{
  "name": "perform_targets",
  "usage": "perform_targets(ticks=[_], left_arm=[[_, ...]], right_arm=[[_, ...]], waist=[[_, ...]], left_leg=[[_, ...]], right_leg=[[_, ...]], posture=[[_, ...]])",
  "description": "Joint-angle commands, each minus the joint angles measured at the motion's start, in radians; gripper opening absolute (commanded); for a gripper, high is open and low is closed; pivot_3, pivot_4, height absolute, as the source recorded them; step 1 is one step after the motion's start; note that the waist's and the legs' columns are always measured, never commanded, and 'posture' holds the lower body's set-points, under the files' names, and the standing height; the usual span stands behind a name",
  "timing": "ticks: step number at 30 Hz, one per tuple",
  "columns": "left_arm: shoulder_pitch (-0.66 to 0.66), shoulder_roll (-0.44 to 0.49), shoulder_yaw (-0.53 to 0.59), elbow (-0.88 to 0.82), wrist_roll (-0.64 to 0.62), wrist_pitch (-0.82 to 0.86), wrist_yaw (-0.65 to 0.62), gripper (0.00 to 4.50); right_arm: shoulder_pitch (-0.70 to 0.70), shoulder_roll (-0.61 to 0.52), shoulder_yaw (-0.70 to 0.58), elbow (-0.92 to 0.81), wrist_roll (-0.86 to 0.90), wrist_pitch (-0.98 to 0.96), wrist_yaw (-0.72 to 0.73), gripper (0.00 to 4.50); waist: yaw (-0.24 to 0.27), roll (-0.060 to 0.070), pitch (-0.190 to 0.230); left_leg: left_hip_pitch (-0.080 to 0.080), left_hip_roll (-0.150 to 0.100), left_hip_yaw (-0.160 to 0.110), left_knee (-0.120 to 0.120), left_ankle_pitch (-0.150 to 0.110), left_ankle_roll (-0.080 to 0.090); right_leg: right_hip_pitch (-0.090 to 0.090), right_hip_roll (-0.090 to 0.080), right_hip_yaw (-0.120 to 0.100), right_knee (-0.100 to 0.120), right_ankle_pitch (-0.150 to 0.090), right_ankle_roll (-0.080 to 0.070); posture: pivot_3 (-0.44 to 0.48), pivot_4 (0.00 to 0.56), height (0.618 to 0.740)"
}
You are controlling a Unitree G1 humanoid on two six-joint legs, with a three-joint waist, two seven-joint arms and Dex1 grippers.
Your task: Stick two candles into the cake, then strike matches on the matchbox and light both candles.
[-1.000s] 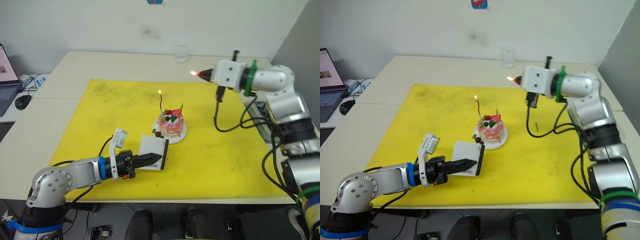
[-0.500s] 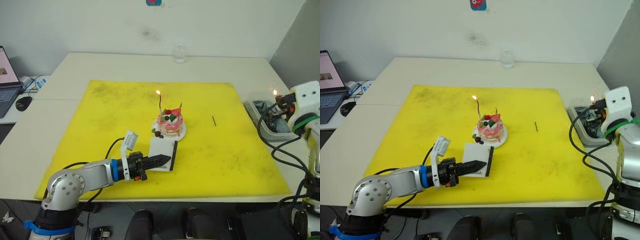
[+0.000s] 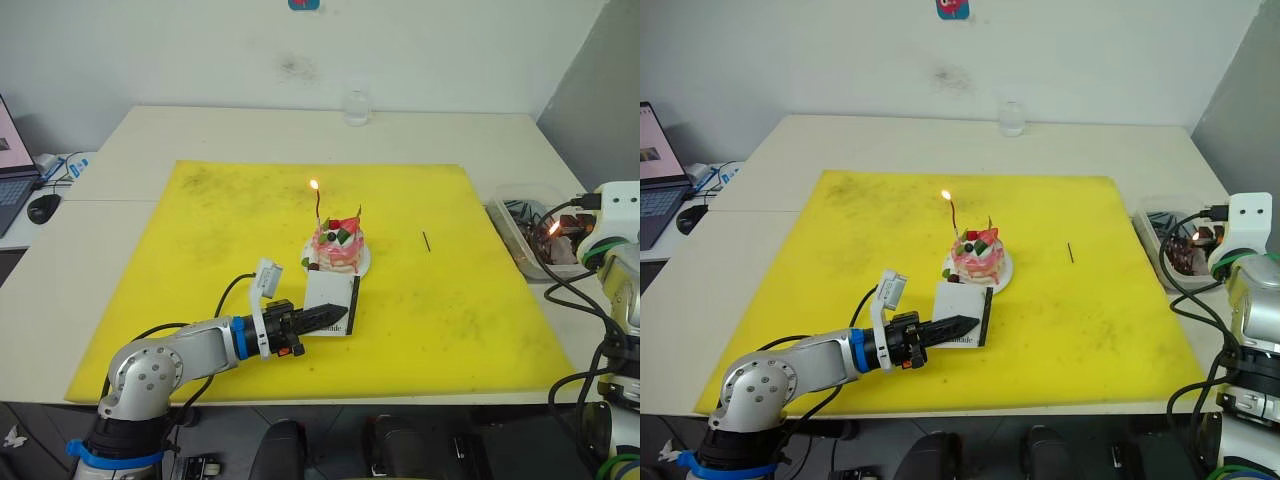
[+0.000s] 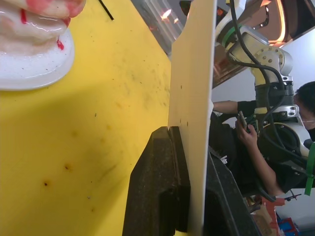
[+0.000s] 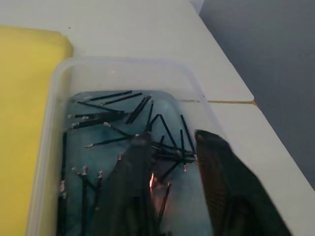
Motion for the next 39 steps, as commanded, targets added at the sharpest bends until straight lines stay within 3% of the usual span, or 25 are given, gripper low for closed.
perform_targets(ticks=[1,5,6,12,17,20,25,33,39], left_arm=[[-0.013,-0.007,0.002,-0.02,-0.001,-0.012,-0.006,0.0],[-0.024,-0.001,0.002,-0.006,0.011,-0.01,-0.016,0.0],[-0.027,0.001,0.002,-0.002,0.015,-0.011,-0.02,0.0],[-0.037,0.011,0.009,0.014,0.033,-0.011,-0.042,0.0],[-0.027,0.025,0.028,0.007,0.036,-0.008,-0.049,0.0],[-0.006,0.044,0.048,-0.009,0.023,-0.004,-0.046,0.0],[0.023,0.052,0.067,-0.037,0.011,-0.005,-0.03,0.0],[0.031,0.055,0.075,-0.053,-0.002,-0.006,-0.016,0.0],[0.02,0.051,0.07,-0.046,-0.002,-0.008,-0.008,0.0]], right_arm=[[-0.013,-0.009,-0.026,-0.024,0.027,-0.051,-0.025,2.8],[0.027,-0.014,-0.027,-0.127,0.048,-0.07,-0.027,4.34],[0.042,-0.015,-0.026,-0.18,0.063,-0.062,-0.016,4.48],[0.188,-0.003,0.052,-0.574,0.23,-0.002,0.145,4.48],[0.29,0.101,0.189,-0.697,0.255,-0.008,0.124,4.48],[0.3,0.168,0.283,-0.654,0.2,-0.062,0.087,4.48],[0.216,0.272,0.361,-0.43,0.094,-0.195,-0.014,4.48],[0.104,0.349,0.375,-0.141,0.0,-0.285,-0.126,4.48],[0.106,0.387,0.376,-0.116,-0.006,-0.247,-0.153,4.48]], waist=[[0.0,0.0,0.0],[0.0,0.0,0.0],[0.0,0.0,0.0],[-0.003,0.001,0.0],[-0.003,0.001,0.0],[-0.004,0.001,0.0],[-0.002,0.0,0.0],[-0.001,0.0,0.0],[-0.002,0.0,0.0]], left_leg=[[0.0,0.0,0.0,0.0,0.0,0.0],[0.0,0.0,0.0,0.0,0.0,0.0],[0.0,0.0,0.0,0.0,0.0,0.0],[0.0,0.001,-0.001,-0.001,0.0,0.0],[0.0,0.002,-0.002,-0.001,0.0,0.0],[0.0,0.002,-0.001,0.0,0.0,0.0],[0.0,0.001,-0.001,0.0,0.0,0.0],[-0.001,0.002,-0.001,-0.001,0.0,0.0],[-0.001,0.002,-0.001,-0.001,0.0,0.0]], right_leg=[[0.0,0.0,0.0,0.0,0.0,0.0],[0.0,0.0,0.0,0.0,0.0,0.0],[0.0,0.0,0.0,0.0,0.0,0.0],[0.0,0.0,-0.001,0.0,0.0,0.001],[0.0,0.0,-0.002,0.0,0.0,0.0],[0.0,-0.001,0.0,0.0,0.0,0.001],[0.0,-0.001,0.0,-0.001,0.0,0.001],[-0.001,-0.001,-0.001,-0.001,0.0,0.0],[-0.001,-0.001,-0.001,0.0,0.0,0.0]], posture=[[0.0,0.15,0.74],[0.0,0.15,0.74],[0.0,0.15,0.74],[0.0,0.15,0.74],[0.0,0.15,0.74],[0.0,0.15,0.74],[0.0,0.15,0.74],[0.0,0.15,0.74],[0.0,0.15,0.74]])
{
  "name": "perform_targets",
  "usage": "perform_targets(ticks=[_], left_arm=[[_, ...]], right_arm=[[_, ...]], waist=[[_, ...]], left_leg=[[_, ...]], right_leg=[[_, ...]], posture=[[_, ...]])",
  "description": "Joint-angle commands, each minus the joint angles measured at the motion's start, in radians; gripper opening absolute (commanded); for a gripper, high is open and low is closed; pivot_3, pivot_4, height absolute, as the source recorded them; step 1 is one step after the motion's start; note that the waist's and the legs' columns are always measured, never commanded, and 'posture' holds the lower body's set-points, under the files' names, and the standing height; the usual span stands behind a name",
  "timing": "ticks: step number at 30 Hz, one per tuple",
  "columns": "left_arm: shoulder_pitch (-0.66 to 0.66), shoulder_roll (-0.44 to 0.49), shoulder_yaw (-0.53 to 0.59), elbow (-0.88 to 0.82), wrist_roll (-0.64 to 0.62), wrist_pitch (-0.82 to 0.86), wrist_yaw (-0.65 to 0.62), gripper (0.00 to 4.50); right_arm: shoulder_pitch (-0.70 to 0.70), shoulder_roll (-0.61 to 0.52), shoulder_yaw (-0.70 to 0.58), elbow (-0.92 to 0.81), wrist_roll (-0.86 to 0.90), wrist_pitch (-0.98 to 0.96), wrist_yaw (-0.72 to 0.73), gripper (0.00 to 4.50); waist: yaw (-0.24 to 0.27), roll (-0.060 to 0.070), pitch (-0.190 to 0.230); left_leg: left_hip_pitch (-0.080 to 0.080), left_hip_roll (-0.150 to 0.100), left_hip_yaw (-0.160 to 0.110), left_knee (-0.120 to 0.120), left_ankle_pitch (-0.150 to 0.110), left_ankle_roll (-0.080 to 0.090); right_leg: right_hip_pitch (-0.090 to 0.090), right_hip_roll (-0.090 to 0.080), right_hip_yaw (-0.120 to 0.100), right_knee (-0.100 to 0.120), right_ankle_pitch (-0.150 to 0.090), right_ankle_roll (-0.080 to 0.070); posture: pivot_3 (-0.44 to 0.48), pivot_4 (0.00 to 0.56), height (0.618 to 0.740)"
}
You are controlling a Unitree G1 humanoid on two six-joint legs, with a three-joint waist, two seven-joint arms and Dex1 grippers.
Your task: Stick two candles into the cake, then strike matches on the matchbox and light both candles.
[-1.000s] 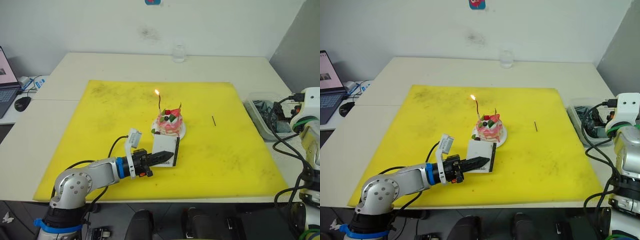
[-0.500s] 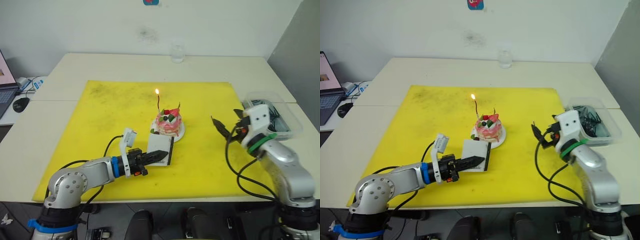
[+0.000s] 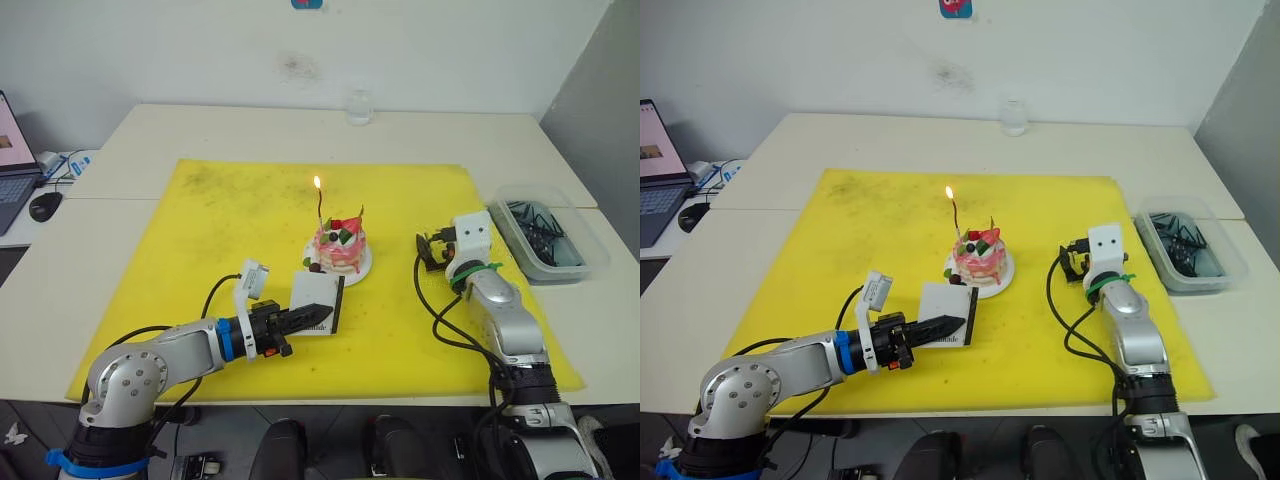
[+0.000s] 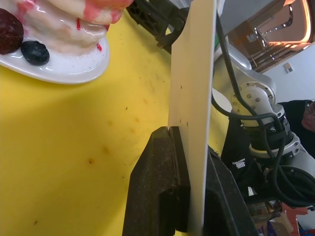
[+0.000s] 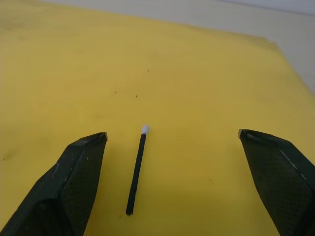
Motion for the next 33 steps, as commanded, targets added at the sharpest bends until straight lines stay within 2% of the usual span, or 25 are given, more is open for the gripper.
perform_targets(ticks=[1,3,12,14,21,27,30,33], left_arm=[[-0.016,0.003,0.017,-0.021,-0.016,-0.009,0.001,0.0],[-0.019,0.003,0.016,-0.017,-0.014,-0.009,0.0,0.0],[-0.023,-0.002,0.008,-0.011,-0.004,-0.011,0.0,0.0],[-0.017,-0.004,0.008,-0.016,-0.003,-0.013,0.0,0.0],[0.004,-0.004,0.016,-0.035,-0.012,-0.015,0.008,0.0],[0.01,0.006,0.025,-0.037,-0.027,-0.012,0.01,0.0],[0.0,0.009,0.023,-0.031,-0.038,-0.006,0.01,0.0],[-0.012,0.019,0.02,-0.025,-0.068,0.013,0.002,0.0]], right_arm=[[-0.01,0.008,-0.003,-0.026,-0.005,0.02,-0.016,4.32],[-0.013,0.01,0.0,-0.026,-0.01,0.032,-0.021,3.89],[-0.027,0.044,-0.026,-0.025,0.015,0.093,-0.04,0.6],[-0.028,0.046,-0.028,-0.028,0.018,0.093,-0.041,0.01],[-0.007,0.057,-0.032,-0.151,0.064,0.123,-0.019,0.01],[0.042,0.016,-0.05,-0.446,0.142,0.306,0.017,0.01],[0.079,-0.027,-0.067,-0.587,0.21,0.436,0.058,0.01],[0.187,-0.137,-0.044,-0.743,0.277,0.515,0.161,0.01]], waist=[[0.0,0.0,0.0],[0.0,0.0,0.0],[0.0,0.0,0.0],[0.0,0.0,0.0],[0.0,0.0,0.0],[0.0,0.0,0.0],[0.002,0.0,0.0],[0.004,0.0,0.0]], left_leg=[[0.0,0.0,0.0,0.0,0.0,0.0],[0.0,0.0,0.0,0.0,0.0,0.0],[0.0,0.0,0.0,0.0,0.0,0.0],[0.0,0.0,0.0,0.0,0.0,0.0],[0.0,0.0,0.0,0.0,0.0,0.0],[0.0,0.001,0.0,-0.001,0.0,0.0],[-0.001,0.0,0.0,0.0,0.0,0.0],[0.0,0.0,0.0,-0.001,0.0,0.0]], right_leg=[[0.0,0.0,0.0,0.0,0.0,0.0],[0.0,0.0,0.0,0.0,0.0,0.0],[0.0,0.0,0.0,0.0,0.0,0.0],[0.001,0.0,0.0,0.0,0.0,0.0],[0.0,0.0,0.0,0.0,0.0,0.0],[0.0,-0.001,-0.001,0.0,0.0,0.0],[0.0,-0.001,-0.001,0.0,0.0,0.0],[0.0,-0.001,-0.001,-0.001,0.0,0.0]], posture=[[0.0,0.15,0.74],[0.0,0.15,0.74],[0.0,0.15,0.74],[0.0,0.15,0.74],[0.0,0.15,0.74],[0.0,0.15,0.74],[0.0,0.15,0.74],[0.0,0.15,0.74]])
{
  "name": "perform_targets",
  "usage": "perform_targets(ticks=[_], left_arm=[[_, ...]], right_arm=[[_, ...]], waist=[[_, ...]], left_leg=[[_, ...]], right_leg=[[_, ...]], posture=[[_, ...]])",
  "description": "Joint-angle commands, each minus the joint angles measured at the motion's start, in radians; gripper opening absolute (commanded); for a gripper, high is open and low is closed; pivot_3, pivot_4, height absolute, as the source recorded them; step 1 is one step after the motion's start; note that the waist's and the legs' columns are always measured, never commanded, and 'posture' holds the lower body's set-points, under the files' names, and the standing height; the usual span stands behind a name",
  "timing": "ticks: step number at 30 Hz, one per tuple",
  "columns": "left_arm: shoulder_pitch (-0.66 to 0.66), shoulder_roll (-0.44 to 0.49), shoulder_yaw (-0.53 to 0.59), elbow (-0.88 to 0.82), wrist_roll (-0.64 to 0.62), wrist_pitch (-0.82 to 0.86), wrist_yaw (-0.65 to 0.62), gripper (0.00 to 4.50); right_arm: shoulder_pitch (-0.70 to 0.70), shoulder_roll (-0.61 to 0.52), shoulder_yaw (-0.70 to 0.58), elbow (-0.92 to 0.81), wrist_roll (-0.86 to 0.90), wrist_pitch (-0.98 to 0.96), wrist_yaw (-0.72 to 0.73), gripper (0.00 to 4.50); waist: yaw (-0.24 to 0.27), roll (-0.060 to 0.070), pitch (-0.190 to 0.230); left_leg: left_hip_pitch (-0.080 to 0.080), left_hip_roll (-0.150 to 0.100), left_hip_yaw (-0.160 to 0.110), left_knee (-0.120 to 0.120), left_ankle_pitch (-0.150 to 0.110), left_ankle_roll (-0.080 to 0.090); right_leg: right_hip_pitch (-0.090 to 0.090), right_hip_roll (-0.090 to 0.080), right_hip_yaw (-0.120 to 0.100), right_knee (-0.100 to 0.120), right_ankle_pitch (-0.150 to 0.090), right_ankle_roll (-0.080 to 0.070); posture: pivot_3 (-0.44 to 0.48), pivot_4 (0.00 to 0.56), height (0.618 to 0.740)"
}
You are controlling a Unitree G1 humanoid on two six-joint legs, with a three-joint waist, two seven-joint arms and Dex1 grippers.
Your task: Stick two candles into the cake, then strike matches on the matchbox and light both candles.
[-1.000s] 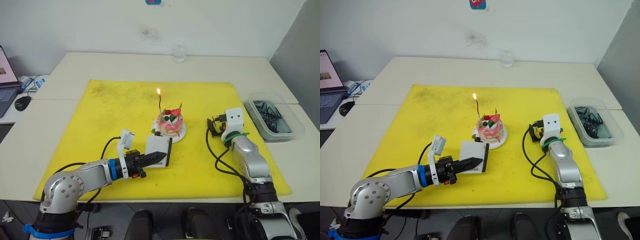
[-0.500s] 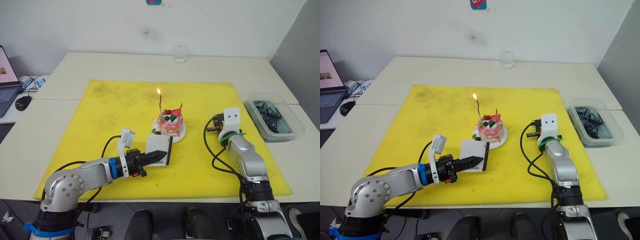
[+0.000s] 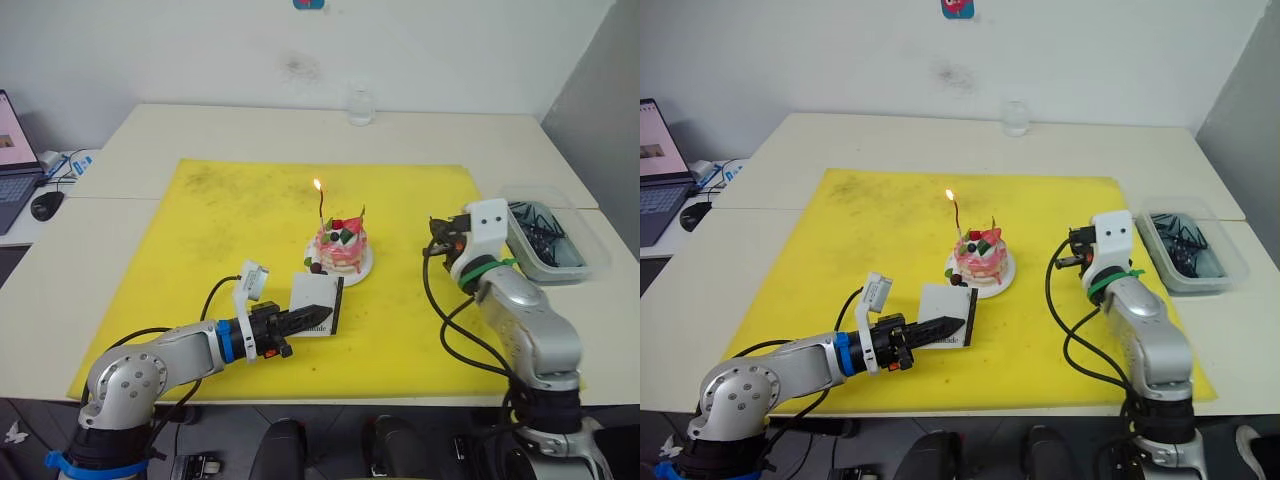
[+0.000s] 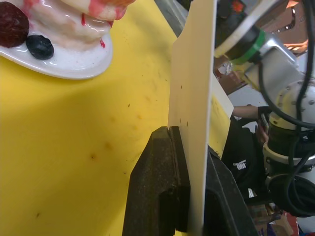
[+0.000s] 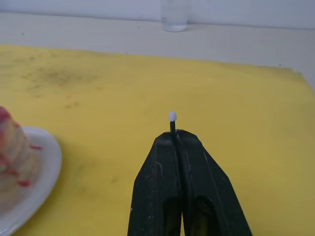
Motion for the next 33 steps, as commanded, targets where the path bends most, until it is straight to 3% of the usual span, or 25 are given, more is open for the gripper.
perform_targets(ticks=[1,5,11,24,27,33], left_arm=[[-0.021,0.018,0.021,-0.021,-0.063,0.017,-0.017,0.0],[-0.033,0.031,0.017,-0.014,-0.103,0.036,-0.016,0.0],[-0.039,0.033,0.0,-0.013,-0.118,0.045,-0.002,0.0],[-0.028,0.037,-0.007,-0.023,-0.122,0.045,0.005,0.0],[-0.021,0.04,-0.005,-0.029,-0.126,0.044,0.008,0.0],[-0.025,0.04,-0.006,-0.025,-0.134,0.043,0.017,0.0]], right_arm=[[0.125,-0.12,0.022,-0.196,0.079,0.058,0.128,0.01],[0.312,-0.269,0.084,-0.276,0.047,-0.074,0.243,0.01],[0.434,-0.243,0.112,-0.202,0.042,-0.241,0.282,0.01],[0.468,-0.195,0.172,-0.025,-0.027,-0.447,0.303,0.01],[0.464,-0.201,0.179,-0.015,-0.045,-0.481,0.314,0.91],[0.467,-0.199,0.186,0.008,-0.057,-0.554,0.343,0.91]], waist=[[0.002,0.0,0.0],[-0.001,0.0,0.0],[-0.006,-0.001,0.0],[-0.004,-0.001,0.0],[-0.004,-0.001,0.0],[-0.004,-0.001,0.0]], left_leg=[[0.0,0.0,0.0,0.0,0.0,0.0],[0.0,0.0,0.0,-0.001,0.0,0.0],[0.002,0.0,-0.001,-0.001,0.0,0.0],[0.001,0.0,-0.001,-0.001,0.0,0.0],[0.001,-0.001,0.0,-0.001,0.0,0.0],[0.001,0.0,-0.001,-0.001,0.0,0.0]], right_leg=[[0.0,0.0,0.0,0.0,0.0,0.0],[0.0,-0.001,0.0,-0.001,-0.002,-0.001],[0.0,0.0,-0.001,0.0,-0.002,-0.001],[0.0,-0.001,-0.001,-0.001,-0.002,-0.001],[0.0,-0.001,0.0,-0.001,-0.002,-0.001],[0.001,-0.001,-0.001,-0.001,-0.002,-0.001]], posture=[[0.0,0.15,0.74],[0.0,0.15,0.74],[0.0,0.15,0.74],[0.0,0.15,0.74],[0.0,0.15,0.74],[0.0,0.15,0.74]])
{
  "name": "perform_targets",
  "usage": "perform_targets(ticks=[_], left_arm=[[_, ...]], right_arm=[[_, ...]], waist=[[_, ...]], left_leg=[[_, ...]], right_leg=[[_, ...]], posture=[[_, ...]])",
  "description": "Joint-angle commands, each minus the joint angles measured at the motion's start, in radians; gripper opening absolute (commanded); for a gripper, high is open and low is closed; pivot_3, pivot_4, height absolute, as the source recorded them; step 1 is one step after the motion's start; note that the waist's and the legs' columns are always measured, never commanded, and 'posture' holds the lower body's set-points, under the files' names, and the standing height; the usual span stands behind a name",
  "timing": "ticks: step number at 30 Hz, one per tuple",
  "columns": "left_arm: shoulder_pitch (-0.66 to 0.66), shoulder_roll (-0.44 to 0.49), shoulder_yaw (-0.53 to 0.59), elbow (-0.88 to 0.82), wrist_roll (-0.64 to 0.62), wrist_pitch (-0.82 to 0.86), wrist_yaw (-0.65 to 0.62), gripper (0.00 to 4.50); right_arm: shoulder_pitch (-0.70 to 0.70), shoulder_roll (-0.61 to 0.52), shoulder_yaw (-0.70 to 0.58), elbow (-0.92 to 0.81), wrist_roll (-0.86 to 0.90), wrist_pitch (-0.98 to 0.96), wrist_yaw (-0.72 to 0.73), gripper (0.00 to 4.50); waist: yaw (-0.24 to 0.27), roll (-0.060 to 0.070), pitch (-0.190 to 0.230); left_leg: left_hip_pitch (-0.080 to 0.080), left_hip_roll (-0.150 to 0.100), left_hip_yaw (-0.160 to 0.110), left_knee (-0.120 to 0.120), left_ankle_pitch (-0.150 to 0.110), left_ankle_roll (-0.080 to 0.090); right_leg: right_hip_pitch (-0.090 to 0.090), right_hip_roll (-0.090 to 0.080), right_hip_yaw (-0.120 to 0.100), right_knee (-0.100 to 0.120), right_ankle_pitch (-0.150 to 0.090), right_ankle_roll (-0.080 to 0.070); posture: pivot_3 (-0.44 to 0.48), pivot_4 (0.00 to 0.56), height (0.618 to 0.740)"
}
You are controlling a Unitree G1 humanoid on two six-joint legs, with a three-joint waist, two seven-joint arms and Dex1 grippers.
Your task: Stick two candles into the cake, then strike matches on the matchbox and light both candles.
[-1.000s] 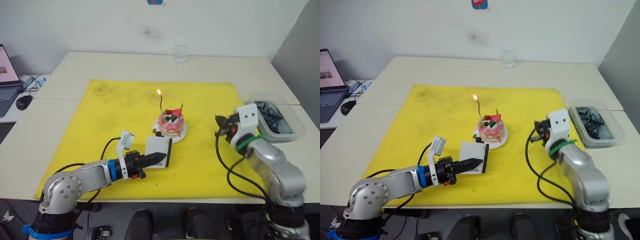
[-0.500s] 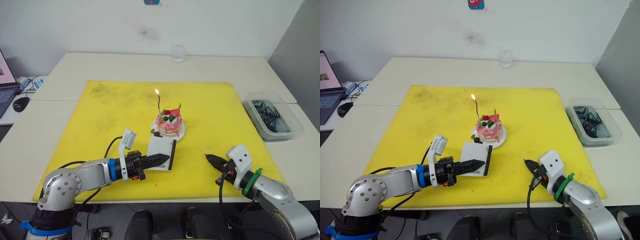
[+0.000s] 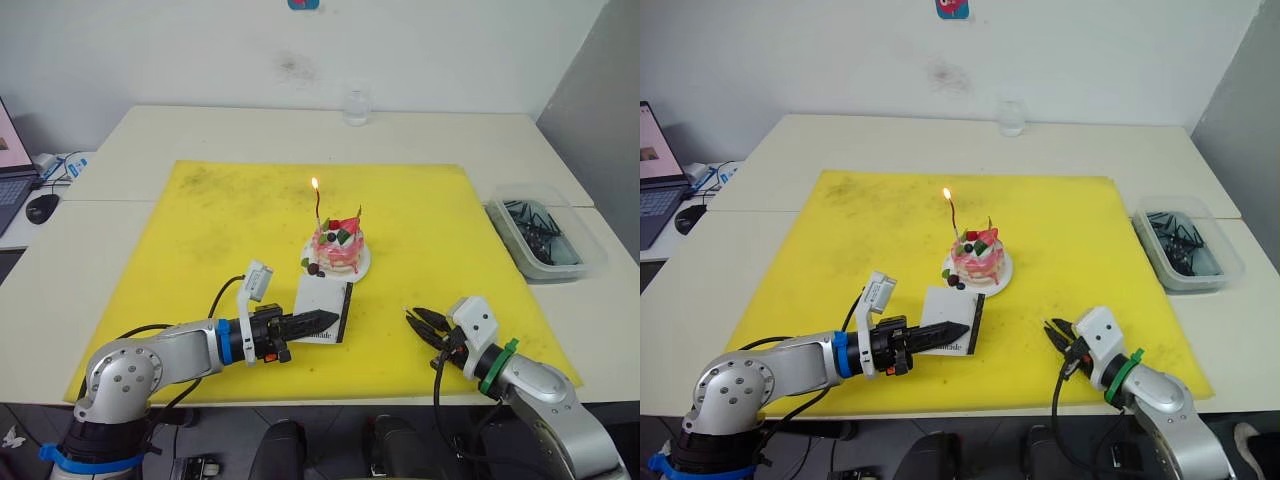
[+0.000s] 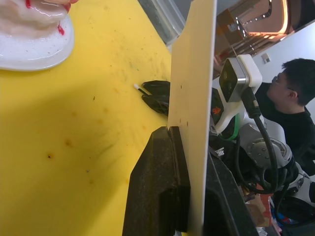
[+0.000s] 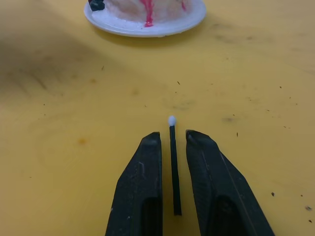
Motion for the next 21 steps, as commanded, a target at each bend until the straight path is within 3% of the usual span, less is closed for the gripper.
perform_targets(ticks=[1,20,21], left_arm=[[-0.005,0.006,0.005,-0.028,-0.023,-0.004,0.005,0.0],[-0.008,0.01,0.005,-0.026,-0.025,-0.005,0.007,0.0],[-0.01,0.009,0.004,-0.025,-0.025,-0.004,0.007,0.0]], right_arm=[[0.0,0.0,0.005,0.001,-0.009,-0.058,0.017,0.91],[0.012,0.018,-0.002,0.053,-0.036,-0.11,0.007,0.91],[0.012,0.019,-0.002,0.054,-0.036,-0.108,0.006,0.74]], waist=[[0.0,0.0,0.0],[0.0,0.0,0.0],[0.0,0.0,0.0]], left_leg=[[0.0,0.0,0.0,0.0,0.0,0.0],[0.0,0.0,0.0,0.0,0.0,0.0],[0.0,0.0,0.0,0.0,0.0,0.0]], right_leg=[[0.0,0.0,0.0,0.0,0.0,0.0],[0.0,0.0,0.0,0.0,0.0,0.0],[0.0,0.0,0.0,0.0,0.0,0.0]], posture=[[0.0,0.15,0.74],[0.0,0.15,0.74],[0.0,0.15,0.74]])
